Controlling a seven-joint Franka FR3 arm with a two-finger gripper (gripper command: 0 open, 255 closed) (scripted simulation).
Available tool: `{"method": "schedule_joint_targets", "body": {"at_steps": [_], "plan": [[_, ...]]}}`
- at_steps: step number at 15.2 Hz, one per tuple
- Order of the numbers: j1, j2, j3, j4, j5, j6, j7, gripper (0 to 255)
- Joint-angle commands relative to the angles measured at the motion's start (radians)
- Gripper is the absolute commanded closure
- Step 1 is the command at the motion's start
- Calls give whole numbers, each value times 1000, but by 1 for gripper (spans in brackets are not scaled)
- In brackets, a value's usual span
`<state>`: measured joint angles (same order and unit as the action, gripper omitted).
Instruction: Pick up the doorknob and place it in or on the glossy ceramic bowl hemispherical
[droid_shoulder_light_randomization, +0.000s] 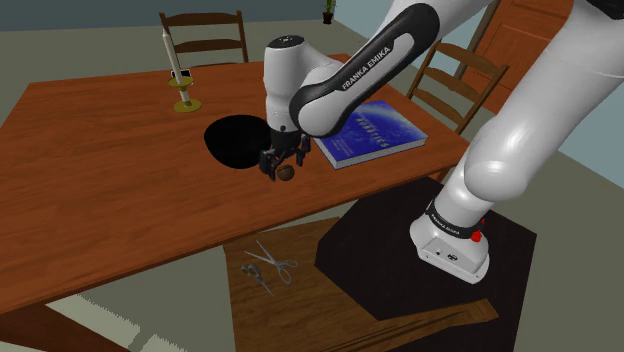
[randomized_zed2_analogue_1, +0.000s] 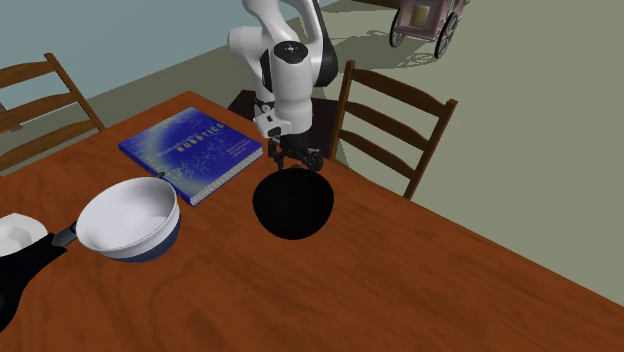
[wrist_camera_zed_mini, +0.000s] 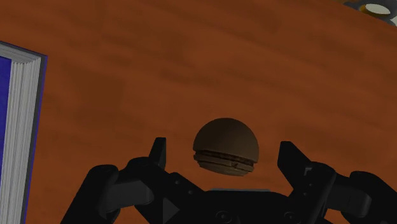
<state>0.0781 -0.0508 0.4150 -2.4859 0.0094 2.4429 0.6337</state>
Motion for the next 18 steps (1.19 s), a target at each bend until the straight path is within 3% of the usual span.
{"method": "schedule_joint_targets", "body": {"at_steps": [1, 8, 9, 18], "plan": [[0, 8, 1, -3, -5, 12, 4, 0], [0, 8, 1, -3, -5, 11, 4, 0], [0, 8, 1, -3, -5, 11, 4, 255], [0, 8, 1, -3, -5, 12, 4, 255]]}}
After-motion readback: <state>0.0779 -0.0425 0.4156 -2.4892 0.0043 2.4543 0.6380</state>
